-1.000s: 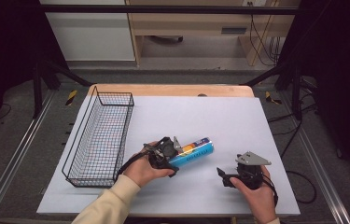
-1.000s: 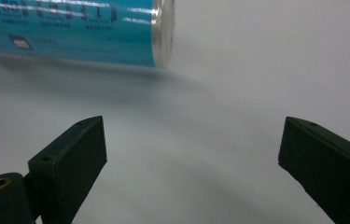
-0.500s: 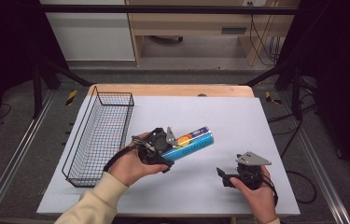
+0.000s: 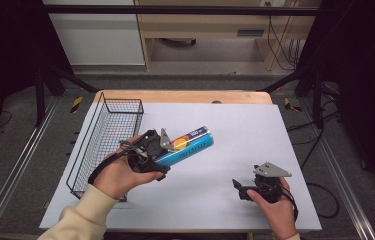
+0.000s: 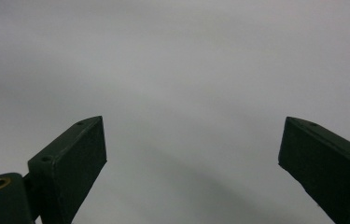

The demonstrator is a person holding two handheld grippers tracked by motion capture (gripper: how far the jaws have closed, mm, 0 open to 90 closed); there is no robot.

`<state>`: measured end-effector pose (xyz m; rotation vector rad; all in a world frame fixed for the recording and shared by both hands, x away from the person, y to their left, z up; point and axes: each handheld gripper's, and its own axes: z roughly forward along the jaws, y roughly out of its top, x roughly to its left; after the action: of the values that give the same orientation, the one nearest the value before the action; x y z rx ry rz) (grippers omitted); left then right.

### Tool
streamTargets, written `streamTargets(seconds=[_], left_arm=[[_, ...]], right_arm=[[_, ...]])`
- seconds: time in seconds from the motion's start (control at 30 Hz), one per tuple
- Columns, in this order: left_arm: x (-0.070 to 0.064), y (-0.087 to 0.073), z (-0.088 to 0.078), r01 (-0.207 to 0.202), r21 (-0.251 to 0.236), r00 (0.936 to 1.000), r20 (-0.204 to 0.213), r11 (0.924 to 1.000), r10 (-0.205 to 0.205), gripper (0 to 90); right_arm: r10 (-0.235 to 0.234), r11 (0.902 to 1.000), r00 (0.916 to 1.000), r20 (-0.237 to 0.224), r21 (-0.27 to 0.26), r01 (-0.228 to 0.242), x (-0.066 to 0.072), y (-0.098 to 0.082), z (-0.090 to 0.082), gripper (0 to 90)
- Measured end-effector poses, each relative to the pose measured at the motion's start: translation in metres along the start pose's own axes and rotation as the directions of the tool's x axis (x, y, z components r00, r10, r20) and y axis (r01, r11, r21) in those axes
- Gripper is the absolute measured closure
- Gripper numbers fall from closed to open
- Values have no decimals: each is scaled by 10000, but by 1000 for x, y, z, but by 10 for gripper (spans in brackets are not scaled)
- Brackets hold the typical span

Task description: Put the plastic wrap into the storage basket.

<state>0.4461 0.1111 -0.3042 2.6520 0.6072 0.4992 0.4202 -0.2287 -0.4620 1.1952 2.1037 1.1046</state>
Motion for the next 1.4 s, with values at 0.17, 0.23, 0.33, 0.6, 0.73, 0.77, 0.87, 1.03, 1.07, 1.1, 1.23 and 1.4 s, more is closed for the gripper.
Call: streamTargets(seconds=[0.17,0.23,0.33,0.6,0.73,0.77,0.87,1.03,1.07,1.1,1.23,1.4], left_arm=[[8,-10,-10,303,-11,9992,-252,9995,-303,318],[11,-14,-12,519,26,9980,-352,9986,-518,318],[14,-18,-15,718,49,9964,-454,9974,-715,318],[24,-32,-25,1192,306,9899,-808,9924,-1164,318],[27,-39,-29,1485,314,9846,-978,9884,-1448,319],[27,-41,-31,1512,394,9840,-1016,9877,-1466,319],[27,-47,-33,1703,380,9800,-1107,9847,-1652,319],[30,-62,-41,2033,469,9716,-1334,9780,-1956,319],[30,-64,-42,2080,486,9702,-1368,9769,-1997,319],[30,-66,-43,2129,494,9685,-1425,9758,-2041,319],[29,-71,-47,2206,542,9655,-1539,9739,-2101,319],[30,-77,-49,2494,582,9576,-1634,9666,-2372,319]], right_arm=[[53,10000,10000,26,55,-53,0,-1,1,77],[82,10000,10000,34,-15,-82,0,-1,1,77],[168,9998,9998,44,-115,-168,0,0,-2,78],[93,9996,9998,-176,-274,-98,1,2,-3,78],[-51,9995,9996,-289,-325,42,2,3,-3,77],[-68,9996,9996,-292,-291,60,2,2,-3,67],[-89,9998,9996,-253,-154,86,3,1,-2,61],[-100,9999,9998,-166,-130,97,3,1,-1,62],[-83,9999,9998,-157,-144,81,3,1,-1,62],[-113,9999,9998,-172,-100,111,3,1,-1,62],[-150,9998,9998,-130,-126,149,2,1,-1,61],[-122,9999,9997,-203,-60,121,3,1,0,52]])
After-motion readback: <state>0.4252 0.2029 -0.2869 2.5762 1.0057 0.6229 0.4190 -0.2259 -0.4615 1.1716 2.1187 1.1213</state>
